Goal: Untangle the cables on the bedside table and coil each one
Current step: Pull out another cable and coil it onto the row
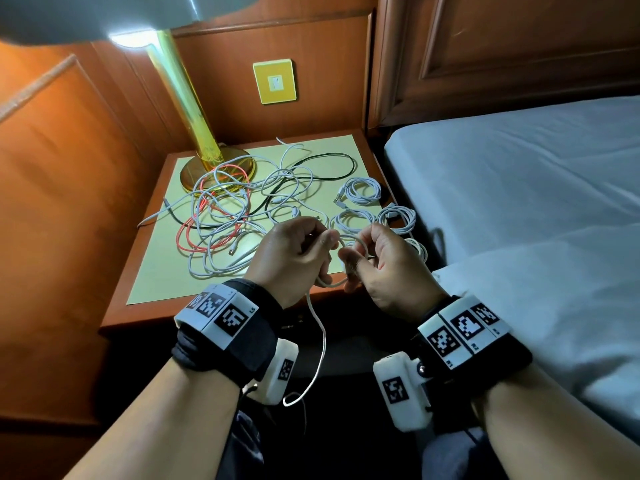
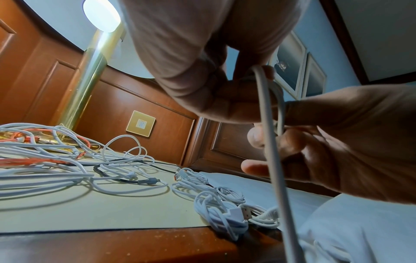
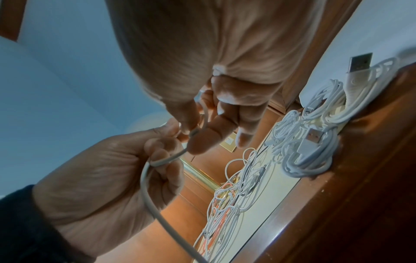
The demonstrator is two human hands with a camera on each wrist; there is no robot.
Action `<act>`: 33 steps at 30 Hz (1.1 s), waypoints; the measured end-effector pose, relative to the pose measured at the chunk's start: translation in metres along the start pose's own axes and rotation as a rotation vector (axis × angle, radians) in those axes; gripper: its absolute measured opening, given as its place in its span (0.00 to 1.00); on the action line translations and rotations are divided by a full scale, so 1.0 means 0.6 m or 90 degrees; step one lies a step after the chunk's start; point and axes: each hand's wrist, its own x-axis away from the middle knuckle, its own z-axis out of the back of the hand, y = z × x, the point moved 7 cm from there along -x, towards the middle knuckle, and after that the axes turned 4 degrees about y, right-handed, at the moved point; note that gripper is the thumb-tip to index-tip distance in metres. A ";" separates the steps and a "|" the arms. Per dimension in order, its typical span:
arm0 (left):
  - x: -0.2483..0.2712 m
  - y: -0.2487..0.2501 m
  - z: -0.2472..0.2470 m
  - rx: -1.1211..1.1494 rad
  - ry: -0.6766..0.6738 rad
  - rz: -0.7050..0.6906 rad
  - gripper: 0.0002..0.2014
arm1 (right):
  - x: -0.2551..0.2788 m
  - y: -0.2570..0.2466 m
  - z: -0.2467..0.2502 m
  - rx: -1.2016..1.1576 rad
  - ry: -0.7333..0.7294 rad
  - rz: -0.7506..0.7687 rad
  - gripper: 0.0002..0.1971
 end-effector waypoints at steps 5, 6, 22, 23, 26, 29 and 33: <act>0.001 -0.001 -0.003 0.004 -0.009 0.001 0.10 | -0.001 0.001 0.004 -0.072 0.012 -0.054 0.11; 0.001 -0.003 -0.002 0.004 -0.004 0.005 0.09 | -0.002 0.002 0.003 -0.086 -0.001 -0.066 0.11; -0.001 -0.003 0.012 -0.036 0.053 0.026 0.09 | 0.005 0.004 -0.007 -0.091 -0.065 -0.096 0.09; -0.001 -0.002 0.010 -0.028 0.051 0.025 0.09 | 0.004 0.006 -0.004 -0.055 -0.042 -0.084 0.09; 0.000 -0.002 0.005 -0.008 0.040 0.025 0.09 | -0.003 0.014 0.007 0.033 0.015 -0.051 0.10; 0.000 -0.001 0.002 -0.015 0.040 0.006 0.09 | -0.008 0.019 0.007 -0.010 -0.010 -0.087 0.13; -0.004 0.004 0.011 -0.044 0.069 -0.048 0.07 | -0.008 0.014 -0.002 -0.182 -0.077 -0.154 0.13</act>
